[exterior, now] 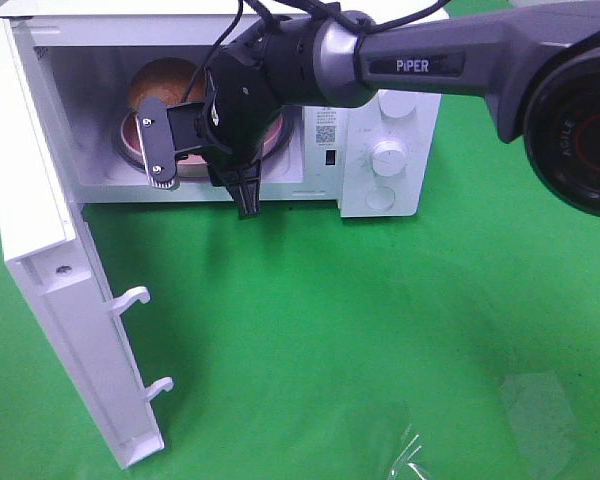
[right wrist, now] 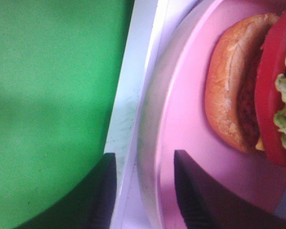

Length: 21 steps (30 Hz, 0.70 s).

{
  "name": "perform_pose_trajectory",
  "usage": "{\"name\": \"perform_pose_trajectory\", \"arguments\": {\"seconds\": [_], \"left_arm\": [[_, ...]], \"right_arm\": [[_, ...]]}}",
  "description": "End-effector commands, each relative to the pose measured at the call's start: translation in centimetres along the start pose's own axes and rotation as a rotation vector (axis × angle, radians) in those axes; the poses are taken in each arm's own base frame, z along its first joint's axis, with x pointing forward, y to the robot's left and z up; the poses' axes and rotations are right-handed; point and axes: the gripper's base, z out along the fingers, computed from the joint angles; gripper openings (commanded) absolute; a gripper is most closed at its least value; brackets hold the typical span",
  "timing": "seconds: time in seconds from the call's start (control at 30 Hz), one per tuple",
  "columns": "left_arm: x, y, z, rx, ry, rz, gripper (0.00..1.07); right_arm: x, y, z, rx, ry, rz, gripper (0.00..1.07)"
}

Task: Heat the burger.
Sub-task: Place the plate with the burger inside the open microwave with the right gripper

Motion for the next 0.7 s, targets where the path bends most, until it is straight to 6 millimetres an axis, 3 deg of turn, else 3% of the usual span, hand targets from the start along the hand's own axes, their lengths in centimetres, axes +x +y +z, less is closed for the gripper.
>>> {"name": "perform_pose_trajectory", "arguments": {"seconds": [0.03, 0.2, 0.43, 0.7], "left_arm": [[0.1, -0.1, -0.1, 0.001, -0.022, -0.003, 1.0], [0.1, -0.1, -0.1, 0.001, -0.022, -0.003, 1.0], [0.1, -0.1, -0.1, 0.001, -0.022, -0.003, 1.0], [0.1, -0.1, -0.1, 0.001, -0.022, -0.003, 1.0]], "right_arm": [[-0.1, -0.7, -1.5, 0.018, -0.01, 0.007, 0.47], [0.4, 0.9, -2.5, -0.007, -0.019, -0.005, 0.6], [0.6, 1.2, -4.9, 0.046, -0.062, -0.016, 0.69], [1.0, 2.2, -6.5, 0.045, -0.072, -0.022, 0.71]]}}
